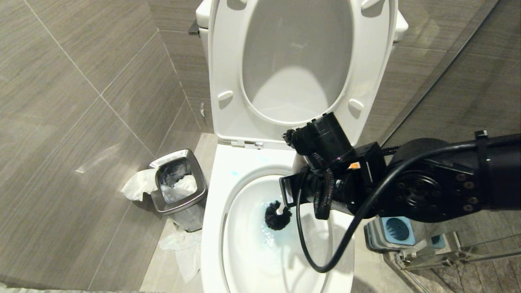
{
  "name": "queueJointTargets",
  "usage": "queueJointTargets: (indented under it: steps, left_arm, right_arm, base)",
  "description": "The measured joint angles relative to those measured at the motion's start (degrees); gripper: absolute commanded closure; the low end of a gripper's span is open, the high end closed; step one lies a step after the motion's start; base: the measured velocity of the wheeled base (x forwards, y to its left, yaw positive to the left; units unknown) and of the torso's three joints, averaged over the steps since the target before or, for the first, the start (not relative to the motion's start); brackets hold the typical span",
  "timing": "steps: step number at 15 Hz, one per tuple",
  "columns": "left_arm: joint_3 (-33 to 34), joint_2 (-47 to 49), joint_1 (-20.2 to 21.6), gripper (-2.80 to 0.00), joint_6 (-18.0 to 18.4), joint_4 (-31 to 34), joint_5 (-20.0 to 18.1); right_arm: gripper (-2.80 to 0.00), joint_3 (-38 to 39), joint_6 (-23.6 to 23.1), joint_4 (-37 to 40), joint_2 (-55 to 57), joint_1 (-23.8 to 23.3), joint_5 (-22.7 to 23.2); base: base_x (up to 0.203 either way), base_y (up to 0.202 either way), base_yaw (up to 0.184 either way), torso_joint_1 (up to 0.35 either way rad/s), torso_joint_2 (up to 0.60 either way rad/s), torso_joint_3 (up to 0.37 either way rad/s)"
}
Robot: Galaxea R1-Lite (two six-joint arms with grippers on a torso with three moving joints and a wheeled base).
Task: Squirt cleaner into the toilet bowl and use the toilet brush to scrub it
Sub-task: Scrub the toilet bowl
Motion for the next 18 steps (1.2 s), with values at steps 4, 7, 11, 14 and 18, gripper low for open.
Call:
queueJointTargets:
  steps: [4, 7, 11, 14, 18]
  left_arm:
    - [0.0, 0.0, 0.0, 0.0, 0.0, 0.0, 0.0]
    - [0.0, 0.0, 0.0, 0.0, 0.0, 0.0, 0.0]
    - [0.0, 0.0, 0.0, 0.0, 0.0, 0.0, 0.0]
    - [0.0, 0.0, 0.0, 0.0, 0.0, 0.0, 0.0]
    - [0.0, 0.0, 0.0, 0.0, 0.0, 0.0, 0.0]
  right_arm:
    - [0.0, 0.4, 0.1, -4.9, 6.5, -1.4, -0.1]
    - [0.0, 0.5, 0.0, -6.8, 9.0, -1.4, -1.2]
    - [0.0, 0.3, -0.9, -5.0, 4.5, -0.8, -0.9]
    - [0.0, 0.3, -0.8, 1.7, -4.0, 0.5, -0.6]
    - [0.0, 0.1, 0.6, 13.6, -15.4, 3.8, -0.4]
  base:
    - [0.0, 0.0, 0.0, 0.0, 0.0, 0.0]
    - [0.0, 0.0, 0.0, 0.0, 0.0, 0.0]
    - [0.0, 0.0, 0.0, 0.0, 0.0, 0.0]
    - [0.0, 0.0, 0.0, 0.0, 0.0, 0.0]
    - [0.0, 0.0, 0.0, 0.0, 0.0, 0.0]
